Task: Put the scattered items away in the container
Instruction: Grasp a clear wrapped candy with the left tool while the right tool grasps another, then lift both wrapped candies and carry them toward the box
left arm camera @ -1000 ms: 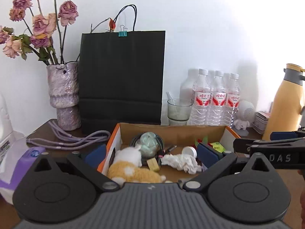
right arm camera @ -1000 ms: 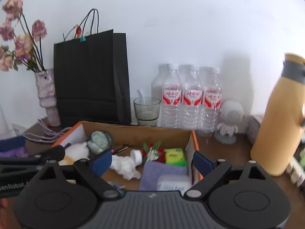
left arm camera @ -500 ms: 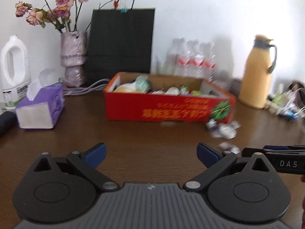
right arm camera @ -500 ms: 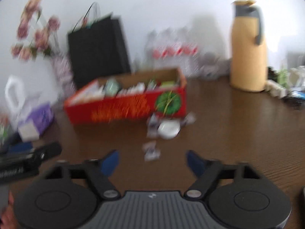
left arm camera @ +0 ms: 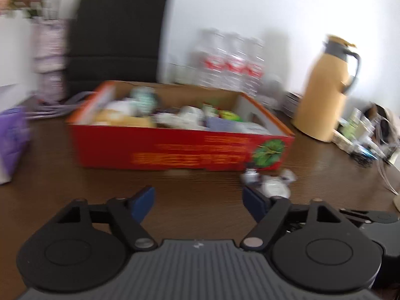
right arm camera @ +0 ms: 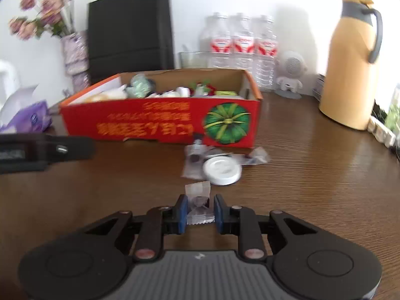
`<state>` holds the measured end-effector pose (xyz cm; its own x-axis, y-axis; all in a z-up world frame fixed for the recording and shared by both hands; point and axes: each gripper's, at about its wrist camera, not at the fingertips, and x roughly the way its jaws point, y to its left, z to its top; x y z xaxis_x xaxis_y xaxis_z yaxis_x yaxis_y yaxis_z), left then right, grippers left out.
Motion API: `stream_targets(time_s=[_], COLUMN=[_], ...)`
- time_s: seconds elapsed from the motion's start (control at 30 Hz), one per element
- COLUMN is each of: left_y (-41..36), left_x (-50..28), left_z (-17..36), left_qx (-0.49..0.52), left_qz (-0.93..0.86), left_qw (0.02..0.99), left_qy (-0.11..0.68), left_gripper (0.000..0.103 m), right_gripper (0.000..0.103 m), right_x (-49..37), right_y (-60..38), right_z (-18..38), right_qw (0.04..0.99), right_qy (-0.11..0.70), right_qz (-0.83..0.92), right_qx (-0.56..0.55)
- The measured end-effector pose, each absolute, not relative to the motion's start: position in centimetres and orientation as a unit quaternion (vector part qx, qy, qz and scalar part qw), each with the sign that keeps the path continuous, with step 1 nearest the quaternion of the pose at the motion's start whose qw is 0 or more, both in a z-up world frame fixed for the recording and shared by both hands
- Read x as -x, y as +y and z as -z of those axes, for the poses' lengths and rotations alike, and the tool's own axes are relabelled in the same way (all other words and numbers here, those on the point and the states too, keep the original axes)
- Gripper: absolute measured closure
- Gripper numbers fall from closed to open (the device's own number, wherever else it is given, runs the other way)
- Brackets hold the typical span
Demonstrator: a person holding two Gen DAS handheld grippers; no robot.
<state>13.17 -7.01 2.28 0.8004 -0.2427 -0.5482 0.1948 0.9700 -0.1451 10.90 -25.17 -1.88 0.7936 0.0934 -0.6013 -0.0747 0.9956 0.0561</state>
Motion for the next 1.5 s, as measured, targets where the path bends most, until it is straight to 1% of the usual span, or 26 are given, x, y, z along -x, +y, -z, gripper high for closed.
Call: stream_targets(time_s=[0.03, 0.07, 0.1, 0.2, 0.27, 0.3, 0.37, 0.4, 0.43, 0.5, 0.53, 0.73, 0.83, 0.97, 1.13, 1.27, 1.5], left_y=[-8.2, -9.4, -10.6, -13.2, -14.2, -14.5, -15.0, -15.2, -15.4, -15.5, -15.5, -13.1, -11.3, -9.8, -7.2, -6.0, -4.7], left_x=[-14.2, -15.1, -15.9, -17.3, -18.0, -18.2, -18.4, -18.5, -18.7, -18.9, -18.9, -16.5, -13.6, -9.7, -5.9, -3.2, 1.5], left_z=[-1.9, -1.5, -1.1, -0.4, 0.0, 0.2, 0.5, 0.6, 0.7, 0.7, 0.7, -0.5, -1.5, -2.3, -3.6, -4.9, -6.6], left_qx=[0.032, 0.02, 0.008, -0.015, -0.026, -0.028, -0.026, -0.029, -0.033, -0.035, -0.034, 0.004, 0.006, -0.051, -0.039, -0.02, -0.003], left_qz=[0.127, 0.134, 0.138, 0.145, 0.125, 0.122, 0.122, 0.12, 0.117, 0.117, 0.117, 0.121, 0.098, 0.042, 0.004, -0.011, -0.012], left_qw=[0.944, 0.939, 0.936, 0.935, 0.935, 0.935, 0.934, 0.935, 0.936, 0.937, 0.936, 0.936, 0.948, 0.962, 0.974, 0.984, 0.994], left_qy=[0.304, 0.316, 0.324, 0.324, 0.33, 0.331, 0.334, 0.333, 0.331, 0.328, 0.329, 0.33, 0.302, 0.264, 0.221, 0.178, 0.111], left_gripper=[0.033, 0.042, 0.046, 0.051, 0.061, 0.063, 0.069, 0.07, 0.073, 0.082, 0.084, 0.085, 0.085, 0.085, 0.085, 0.084, 0.084], right_gripper=[0.082, 0.082, 0.082, 0.082, 0.082, 0.082, 0.082, 0.082, 0.082, 0.082, 0.082, 0.082, 0.081, 0.082, 0.082, 0.082, 0.082], right_x=[-11.2, -11.5, -11.7, -11.7, -11.7, -11.7, -11.7, -11.7, -11.7, -11.6, -11.6, -11.4, -11.1, -10.2, -8.4, -5.7, 0.0], right_y=[-26.0, -26.9, -27.8, -30.2, -31.0, -31.2, -31.1, -30.9, -30.7, -30.2, -30.1, -30.2, -29.7, -28.3, -25.9, -23.8, -20.3], right_z=[1.9, 2.0, 2.1, 2.3, 2.4, 2.4, 2.4, 2.4, 2.4, 2.3, 2.3, 2.2, 2.0, 1.4, -0.6, -3.2, -5.5], right_qw=[0.948, 0.948, 0.949, 0.949, 0.949, 0.949, 0.95, 0.951, 0.951, 0.952, 0.952, 0.951, 0.952, 0.96, 0.967, 0.973, 0.99], right_qy=[0.317, 0.316, 0.314, 0.305, 0.301, 0.3, 0.295, 0.294, 0.294, 0.294, 0.294, 0.295, 0.289, 0.266, 0.239, 0.202, 0.11], right_qz=[-0.032, -0.019, -0.008, 0.011, 0.012, 0.009, 0.003, -0.002, -0.006, -0.017, -0.021, -0.024, -0.037, -0.056, -0.078, -0.1, -0.087], right_qx=[-0.021, -0.028, -0.039, -0.076, -0.095, -0.101, -0.104, -0.1, -0.095, -0.088, -0.086, -0.093, -0.089, -0.063, -0.043, -0.051, -0.004])
